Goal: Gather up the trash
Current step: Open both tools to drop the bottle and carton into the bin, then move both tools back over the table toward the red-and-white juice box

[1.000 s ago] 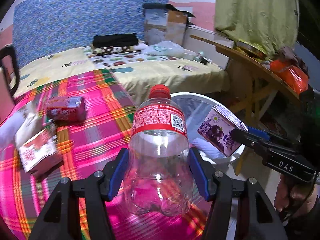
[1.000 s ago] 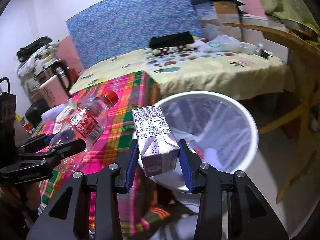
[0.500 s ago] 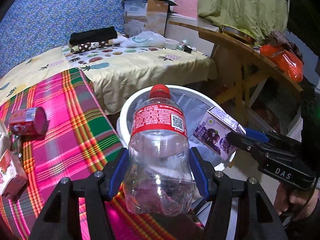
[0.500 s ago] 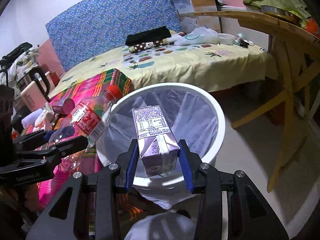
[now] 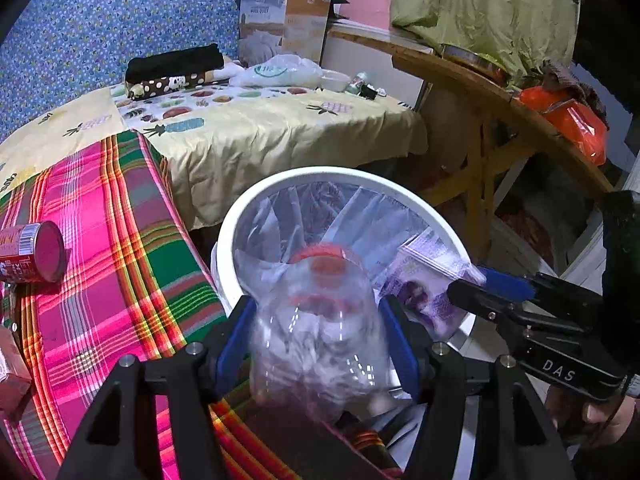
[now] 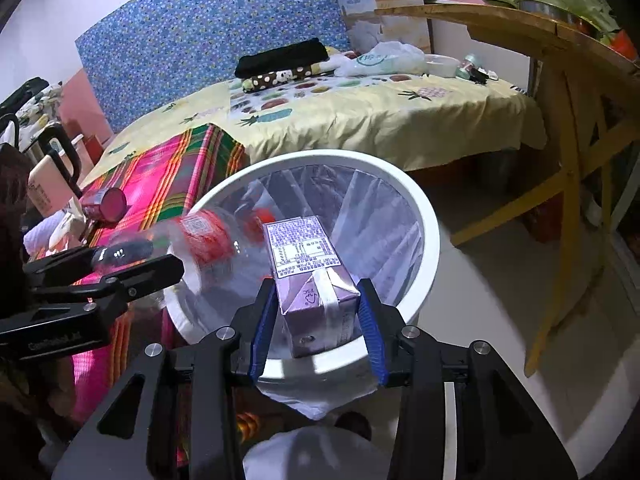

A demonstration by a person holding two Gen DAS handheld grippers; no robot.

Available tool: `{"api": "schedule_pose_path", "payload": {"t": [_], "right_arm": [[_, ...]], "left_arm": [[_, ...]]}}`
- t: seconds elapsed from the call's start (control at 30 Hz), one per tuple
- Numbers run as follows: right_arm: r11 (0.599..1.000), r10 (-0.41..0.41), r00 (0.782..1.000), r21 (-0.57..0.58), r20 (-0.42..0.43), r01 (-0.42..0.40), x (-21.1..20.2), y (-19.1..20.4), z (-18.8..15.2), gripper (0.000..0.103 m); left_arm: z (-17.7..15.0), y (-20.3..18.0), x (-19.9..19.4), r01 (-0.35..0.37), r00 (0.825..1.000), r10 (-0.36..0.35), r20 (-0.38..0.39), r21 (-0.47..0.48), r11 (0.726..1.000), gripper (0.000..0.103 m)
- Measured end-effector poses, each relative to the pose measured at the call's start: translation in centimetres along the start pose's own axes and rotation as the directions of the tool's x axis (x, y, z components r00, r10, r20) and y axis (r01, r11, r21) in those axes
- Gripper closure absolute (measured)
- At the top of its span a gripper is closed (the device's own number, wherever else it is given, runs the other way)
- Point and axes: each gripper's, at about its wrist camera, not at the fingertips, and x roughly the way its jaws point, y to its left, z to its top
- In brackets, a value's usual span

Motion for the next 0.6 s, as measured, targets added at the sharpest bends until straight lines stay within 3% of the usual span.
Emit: {"api": "schedule_pose_path", "payload": {"t": [0.1,0.6], "right_arm": [[1.0,0.006,1.0,0.001,0.013,-0.006,-0.2,0.0,0.1,0.046],[0.997,0.062,0.997,-0.04,0.046,-0.061,-2.0,2.2,0.2,0.046]], "left_arm": [[0.0,0.1,-0.2,-0.007,1.0,0.007,0.006,-0.002,1.0,0.037],[-1.5,2.1,-4.1,-0.061,0.996,0.065,0.058,-0.073,0.995,0.036]]}}
